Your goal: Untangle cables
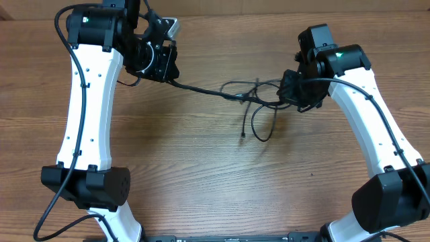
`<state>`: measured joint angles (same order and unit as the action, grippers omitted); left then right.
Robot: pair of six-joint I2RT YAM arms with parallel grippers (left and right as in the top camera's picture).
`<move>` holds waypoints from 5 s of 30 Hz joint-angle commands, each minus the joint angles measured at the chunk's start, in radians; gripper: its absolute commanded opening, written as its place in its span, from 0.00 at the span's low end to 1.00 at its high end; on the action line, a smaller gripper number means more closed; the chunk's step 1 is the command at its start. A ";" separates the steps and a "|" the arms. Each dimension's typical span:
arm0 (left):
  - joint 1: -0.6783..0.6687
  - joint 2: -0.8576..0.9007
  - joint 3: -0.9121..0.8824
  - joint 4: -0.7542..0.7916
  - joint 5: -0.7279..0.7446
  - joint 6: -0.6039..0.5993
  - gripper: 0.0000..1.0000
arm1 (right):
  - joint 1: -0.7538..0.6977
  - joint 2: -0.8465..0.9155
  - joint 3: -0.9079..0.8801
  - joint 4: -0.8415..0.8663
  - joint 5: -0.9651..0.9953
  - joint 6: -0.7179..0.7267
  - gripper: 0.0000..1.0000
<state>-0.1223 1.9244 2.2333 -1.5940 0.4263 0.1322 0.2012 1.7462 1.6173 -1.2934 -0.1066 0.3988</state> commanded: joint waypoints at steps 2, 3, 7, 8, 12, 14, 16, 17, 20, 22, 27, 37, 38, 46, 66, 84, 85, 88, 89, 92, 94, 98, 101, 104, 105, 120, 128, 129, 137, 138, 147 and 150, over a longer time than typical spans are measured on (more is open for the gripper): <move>0.070 -0.076 0.010 0.005 -0.299 -0.092 0.04 | -0.062 -0.007 0.001 -0.035 0.351 -0.002 0.15; 0.070 -0.082 0.010 0.006 -0.334 -0.113 0.04 | -0.062 -0.007 0.001 -0.038 0.353 -0.002 0.18; 0.071 -0.116 0.010 0.020 -0.482 -0.198 0.04 | -0.062 -0.007 0.001 -0.040 0.352 -0.002 0.27; 0.071 -0.127 0.010 0.025 -0.509 -0.216 0.04 | -0.062 -0.007 0.001 -0.040 0.353 -0.002 0.27; 0.071 -0.179 0.010 0.056 -0.585 -0.274 0.04 | -0.062 -0.007 0.001 -0.040 0.353 -0.001 0.27; 0.072 -0.205 0.010 0.075 -0.605 -0.291 0.04 | -0.062 -0.007 0.001 -0.040 0.353 -0.001 0.28; 0.072 -0.232 0.010 0.099 -0.625 -0.306 0.04 | -0.062 -0.007 0.001 -0.039 0.354 0.007 0.28; 0.072 -0.241 0.010 0.109 -0.624 -0.306 0.04 | -0.062 -0.007 0.001 -0.039 0.361 0.019 0.28; 0.072 -0.264 0.010 0.137 -0.587 -0.316 0.04 | -0.062 -0.007 0.001 -0.032 0.350 0.024 0.29; 0.072 -0.265 0.010 0.144 -0.496 -0.315 0.04 | -0.062 -0.007 0.001 -0.022 0.291 0.017 0.31; 0.058 -0.244 0.010 0.217 0.055 -0.131 0.04 | -0.058 -0.007 0.001 0.024 -0.042 -0.200 0.34; 0.051 -0.254 0.010 0.346 0.318 -0.042 0.04 | -0.061 -0.007 0.001 0.029 -0.067 -0.206 0.35; 0.051 -0.253 0.010 0.334 0.282 -0.042 0.04 | -0.061 -0.007 0.001 0.029 -0.067 -0.206 0.35; 0.050 -0.233 0.006 0.219 -0.122 -0.051 0.65 | -0.061 -0.007 0.001 0.020 -0.075 -0.207 0.44; -0.006 -0.139 0.005 -0.061 -0.412 -0.222 1.00 | -0.063 -0.007 0.001 -0.038 -0.071 -0.217 0.52; -0.146 -0.459 -0.626 0.100 -0.533 -0.404 0.99 | -0.062 -0.168 -0.022 -0.226 0.127 -0.008 0.59; -0.172 -0.491 -0.669 0.158 -0.526 -0.399 1.00 | -0.062 -0.197 -0.028 -0.222 0.132 0.009 0.59; -0.255 -0.565 -0.793 0.338 -0.485 -0.372 1.00 | -0.063 -0.283 -0.052 -0.190 0.136 0.053 0.64; -0.283 -0.576 -0.833 0.400 -0.468 -0.364 0.99 | -0.063 -0.307 -0.059 -0.180 0.136 0.065 0.66; -0.340 -0.569 -0.919 0.535 -0.418 -0.340 1.00 | -0.063 -0.357 -0.067 -0.172 0.141 0.095 0.74; -0.372 -0.545 -0.980 0.627 -0.377 -0.296 1.00 | -0.063 -0.367 -0.067 -0.172 0.140 0.112 0.76; -0.423 -0.457 -1.063 0.785 -0.319 -0.200 1.00 | -0.063 -0.366 -0.068 -0.174 0.140 0.182 0.80; -0.463 -0.368 -1.070 0.866 -0.317 -0.117 1.00 | -0.063 -0.366 -0.068 -0.170 0.140 0.227 0.82; -0.485 -0.291 -1.070 0.938 -0.303 -0.105 1.00 | -0.063 -0.366 -0.068 -0.167 0.139 0.230 0.83; -0.489 -0.267 -1.070 0.958 -0.301 -0.106 1.00 | -0.063 -0.366 -0.068 -0.168 0.138 0.230 0.83; -0.490 -0.066 -1.049 1.040 -0.207 -0.120 0.09 | -0.062 -0.365 -0.068 -0.173 0.132 0.228 0.90; -0.429 -0.154 -0.679 0.723 -0.230 -0.129 0.04 | -0.061 -0.341 -0.068 -0.105 -0.033 0.018 0.96; -0.420 -0.165 -0.623 0.690 -0.223 -0.137 0.04 | -0.061 -0.335 -0.068 -0.096 -0.072 -0.010 0.96; -0.399 -0.206 -0.267 0.518 -0.163 -0.140 0.04 | -0.058 -0.254 -0.068 -0.030 -0.270 -0.116 0.96; -0.399 -0.209 -0.240 0.506 -0.163 -0.141 0.04 | -0.057 -0.242 -0.068 -0.025 -0.290 -0.128 0.96; -0.399 -0.254 -0.133 0.496 -0.163 -0.156 0.04 | -0.013 -0.168 -0.068 0.076 -0.503 -0.226 0.97; -0.399 -0.264 -0.133 0.496 -0.163 -0.163 0.04 | 0.020 -0.166 -0.068 0.122 -0.509 -0.225 0.97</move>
<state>-0.5171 1.7069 2.0701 -1.1030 0.2443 -0.0086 0.1898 1.5806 1.5509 -1.1980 -0.5514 0.2028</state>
